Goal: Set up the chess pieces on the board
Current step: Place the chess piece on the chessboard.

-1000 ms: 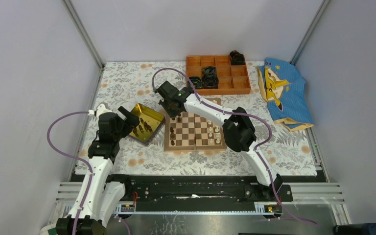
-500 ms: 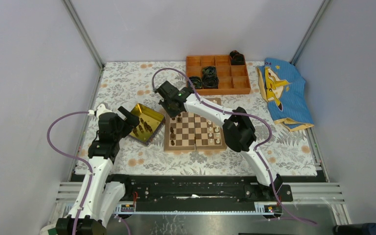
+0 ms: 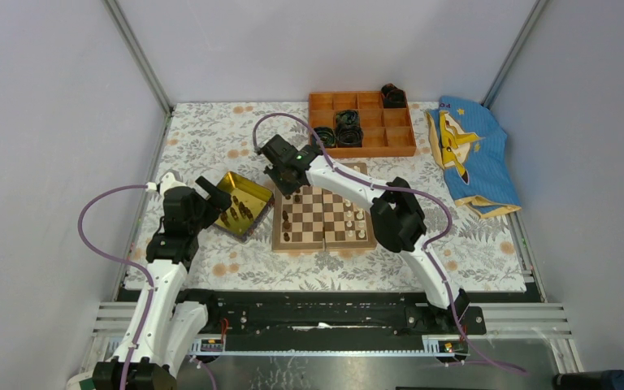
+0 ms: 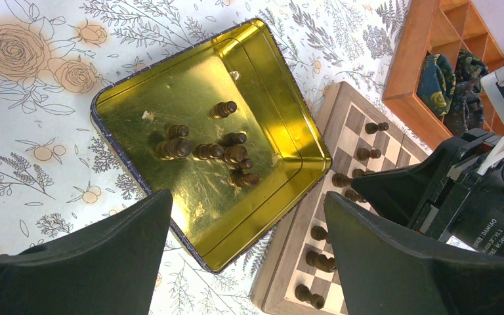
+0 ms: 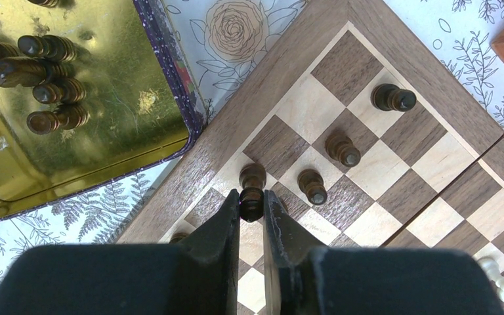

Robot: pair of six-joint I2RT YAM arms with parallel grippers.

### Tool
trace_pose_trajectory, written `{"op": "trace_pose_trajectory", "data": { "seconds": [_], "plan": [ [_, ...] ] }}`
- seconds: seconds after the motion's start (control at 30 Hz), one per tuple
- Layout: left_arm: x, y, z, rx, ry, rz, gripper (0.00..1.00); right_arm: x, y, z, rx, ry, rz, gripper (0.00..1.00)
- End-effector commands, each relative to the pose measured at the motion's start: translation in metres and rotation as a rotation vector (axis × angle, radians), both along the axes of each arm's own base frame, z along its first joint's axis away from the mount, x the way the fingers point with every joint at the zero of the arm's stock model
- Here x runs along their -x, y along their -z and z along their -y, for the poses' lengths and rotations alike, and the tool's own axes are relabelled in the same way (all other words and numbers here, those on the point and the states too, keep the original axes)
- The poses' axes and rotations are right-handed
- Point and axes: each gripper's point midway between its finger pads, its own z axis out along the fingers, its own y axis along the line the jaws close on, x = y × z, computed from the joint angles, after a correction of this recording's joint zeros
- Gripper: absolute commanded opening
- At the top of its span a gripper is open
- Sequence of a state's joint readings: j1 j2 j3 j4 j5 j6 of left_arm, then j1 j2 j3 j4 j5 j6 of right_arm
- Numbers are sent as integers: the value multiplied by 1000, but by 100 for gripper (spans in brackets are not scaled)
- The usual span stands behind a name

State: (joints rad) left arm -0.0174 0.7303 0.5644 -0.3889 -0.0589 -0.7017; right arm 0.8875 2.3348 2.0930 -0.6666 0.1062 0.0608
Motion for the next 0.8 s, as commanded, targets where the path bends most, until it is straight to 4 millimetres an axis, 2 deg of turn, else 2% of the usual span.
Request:
{"op": "trace_pose_trajectory", "data": {
  "seconds": [0.0,0.3,0.6,0.77],
  "plan": [
    [-7,-9,3,2,13,51,93,4,-28,6,-36,-12,1,1],
    [-7,-9,2,1,11,51,93,9,-34,5,-41,-24,2,0],
    [-7,-8,2,2,12,49,93,11,-30,5,-35,-31,-8,0],
    [-7,-8,3,2,14,46,93,12,-24,4,-27,-33,-18,10]
  ]
}}
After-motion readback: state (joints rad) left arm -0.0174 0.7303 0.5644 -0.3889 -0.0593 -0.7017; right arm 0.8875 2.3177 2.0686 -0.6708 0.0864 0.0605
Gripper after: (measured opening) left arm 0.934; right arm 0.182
